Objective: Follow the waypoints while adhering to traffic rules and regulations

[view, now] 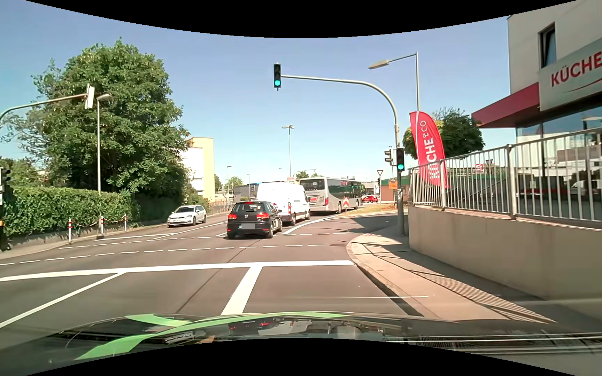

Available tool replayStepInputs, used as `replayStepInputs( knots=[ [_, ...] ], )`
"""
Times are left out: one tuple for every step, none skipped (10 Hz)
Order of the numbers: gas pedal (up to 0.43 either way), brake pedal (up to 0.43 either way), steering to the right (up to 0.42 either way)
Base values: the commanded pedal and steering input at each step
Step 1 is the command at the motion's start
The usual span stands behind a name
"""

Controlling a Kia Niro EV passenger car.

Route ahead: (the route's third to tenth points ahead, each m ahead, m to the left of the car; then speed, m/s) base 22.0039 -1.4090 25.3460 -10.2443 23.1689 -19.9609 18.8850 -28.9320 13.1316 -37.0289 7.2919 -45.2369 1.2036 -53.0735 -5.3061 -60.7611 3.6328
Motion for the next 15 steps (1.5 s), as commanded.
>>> replayStepInputs(
  knots=[
    [0.000,0.006,-0.080],
    [0.000,0.000,-0.076],
    [0.000,0.000,-0.072],
    [0.000,0.000,-0.066],
    [0.000,0.000,-0.061],
    [0.000,0.000,-0.054],
    [0.000,0.000,-0.044],
    [0.000,0.000,-0.036],
    [0.000,0.000,-0.026],
    [0.000,0.000,-0.015],
    [0.000,0.000,-0.007],
    [0.000,0.006,-0.005],
    [0.000,0.006,-0.004],
    [0.000,0.006,0.000],
    [0.000,0.006,0.009]
  ],
)
